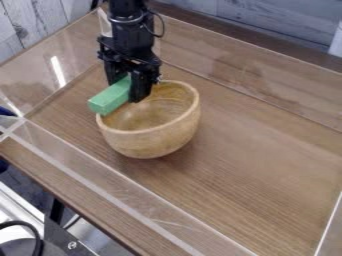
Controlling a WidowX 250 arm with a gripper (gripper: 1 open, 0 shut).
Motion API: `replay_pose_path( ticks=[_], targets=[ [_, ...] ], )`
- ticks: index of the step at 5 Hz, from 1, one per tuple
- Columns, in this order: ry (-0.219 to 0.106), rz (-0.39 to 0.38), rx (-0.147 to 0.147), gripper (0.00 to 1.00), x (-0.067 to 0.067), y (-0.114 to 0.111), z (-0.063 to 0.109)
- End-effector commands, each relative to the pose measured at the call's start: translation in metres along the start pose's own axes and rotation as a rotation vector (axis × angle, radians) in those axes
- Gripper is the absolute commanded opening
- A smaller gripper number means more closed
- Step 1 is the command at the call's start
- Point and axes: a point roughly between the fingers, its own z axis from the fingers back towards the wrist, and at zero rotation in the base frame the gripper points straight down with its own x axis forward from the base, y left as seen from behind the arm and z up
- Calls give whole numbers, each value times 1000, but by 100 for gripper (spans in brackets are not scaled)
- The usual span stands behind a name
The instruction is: Remove the green block from inside the brown bowl and put it on the table
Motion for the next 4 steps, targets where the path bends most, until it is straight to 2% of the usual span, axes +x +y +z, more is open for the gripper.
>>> replay_pose_path(
  ticks=[1,2,4],
  targets=[
    [55,0,-17,0,-10,-2,-19],
    [59,-47,-20,0,-2,-32,-21],
    [74,-22,-16,0,-8,-25,-24]
  ],
)
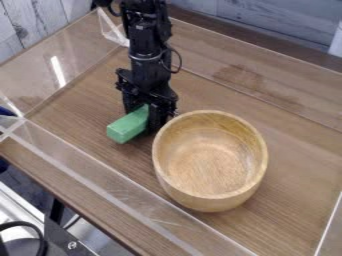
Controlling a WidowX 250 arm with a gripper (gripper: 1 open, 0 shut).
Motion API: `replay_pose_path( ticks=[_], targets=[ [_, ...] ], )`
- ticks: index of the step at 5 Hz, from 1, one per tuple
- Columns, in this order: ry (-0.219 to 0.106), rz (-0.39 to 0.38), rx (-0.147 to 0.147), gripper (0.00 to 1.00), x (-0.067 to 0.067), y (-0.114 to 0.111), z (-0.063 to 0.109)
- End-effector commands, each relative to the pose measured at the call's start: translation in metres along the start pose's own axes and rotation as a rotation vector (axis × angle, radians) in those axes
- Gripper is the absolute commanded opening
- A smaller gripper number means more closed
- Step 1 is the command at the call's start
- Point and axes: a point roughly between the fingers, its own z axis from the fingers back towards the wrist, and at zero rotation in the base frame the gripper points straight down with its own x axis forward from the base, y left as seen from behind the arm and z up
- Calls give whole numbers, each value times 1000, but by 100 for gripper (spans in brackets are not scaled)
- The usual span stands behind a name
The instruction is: Remove the green block from inside the brown bowl and put it on the table
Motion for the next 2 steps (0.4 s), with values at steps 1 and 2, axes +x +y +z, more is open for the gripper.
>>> replay_pose_path(
  ticks=[1,2],
  targets=[
    [-14,16,13,0,-2,7,6],
    [-7,29,15,0,-5,10,6]
  ],
)
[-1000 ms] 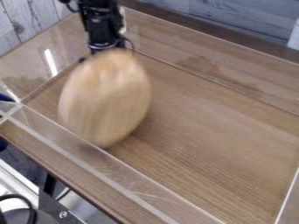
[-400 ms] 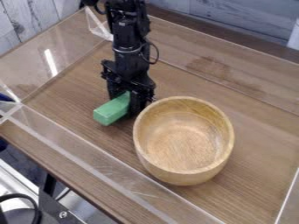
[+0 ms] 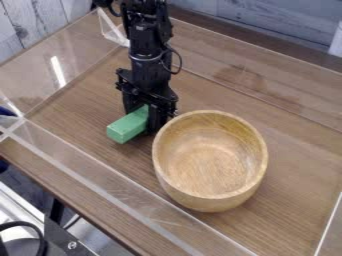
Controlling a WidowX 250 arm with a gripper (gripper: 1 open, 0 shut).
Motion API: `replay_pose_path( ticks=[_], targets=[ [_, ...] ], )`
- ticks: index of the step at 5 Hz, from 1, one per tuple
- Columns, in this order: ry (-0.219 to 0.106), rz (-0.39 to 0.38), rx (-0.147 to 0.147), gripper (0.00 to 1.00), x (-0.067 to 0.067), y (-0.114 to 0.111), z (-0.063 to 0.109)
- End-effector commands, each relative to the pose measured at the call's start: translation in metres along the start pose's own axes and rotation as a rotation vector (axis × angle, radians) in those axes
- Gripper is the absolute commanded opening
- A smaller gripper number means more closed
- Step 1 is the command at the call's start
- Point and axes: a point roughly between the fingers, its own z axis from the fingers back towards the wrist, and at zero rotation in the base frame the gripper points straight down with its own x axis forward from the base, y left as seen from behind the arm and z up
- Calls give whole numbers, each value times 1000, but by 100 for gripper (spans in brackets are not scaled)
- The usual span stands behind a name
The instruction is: Remove the green block from inside the brown bowl and put it on the table
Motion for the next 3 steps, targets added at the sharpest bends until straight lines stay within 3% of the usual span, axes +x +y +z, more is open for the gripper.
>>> replay_pose_path(
  ticks=[1,3],
  targets=[
    [-15,23,12,0,-3,8,6],
    [-2,49,14,0,-9,16,6]
  ],
)
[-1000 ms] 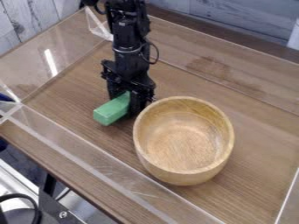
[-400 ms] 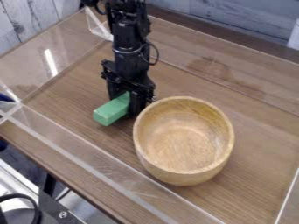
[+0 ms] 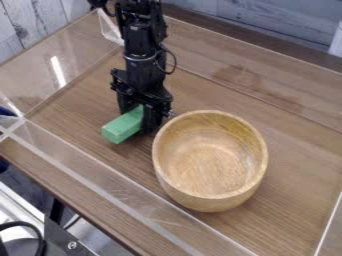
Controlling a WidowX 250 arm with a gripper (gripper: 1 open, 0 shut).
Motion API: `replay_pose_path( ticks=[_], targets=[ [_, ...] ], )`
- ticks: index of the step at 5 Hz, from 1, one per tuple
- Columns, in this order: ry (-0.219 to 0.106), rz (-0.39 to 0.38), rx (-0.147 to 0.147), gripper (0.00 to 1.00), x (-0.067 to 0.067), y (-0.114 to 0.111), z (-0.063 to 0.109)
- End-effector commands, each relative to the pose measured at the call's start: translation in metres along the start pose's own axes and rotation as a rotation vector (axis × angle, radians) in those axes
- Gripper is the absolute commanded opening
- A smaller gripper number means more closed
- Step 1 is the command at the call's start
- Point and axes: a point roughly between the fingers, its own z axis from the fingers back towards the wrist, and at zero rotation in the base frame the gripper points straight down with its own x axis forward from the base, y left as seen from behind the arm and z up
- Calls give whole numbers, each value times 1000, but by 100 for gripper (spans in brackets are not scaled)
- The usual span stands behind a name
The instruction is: Remove the green block from inside the brown bowl and put it on the table
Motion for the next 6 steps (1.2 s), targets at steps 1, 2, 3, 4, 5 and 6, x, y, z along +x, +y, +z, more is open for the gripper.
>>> replay_pose_path(
  ticks=[1,2,3,4,5,6],
  targets=[
    [-15,26,11,0,-3,9,6],
    [-13,34,7,0,-5,11,7],
    [-13,39,2,0,-7,11,9],
    [-13,43,-2,0,-8,11,11],
    [-13,48,-5,0,-9,11,13],
    [-13,52,-8,0,-10,12,14]
  ],
)
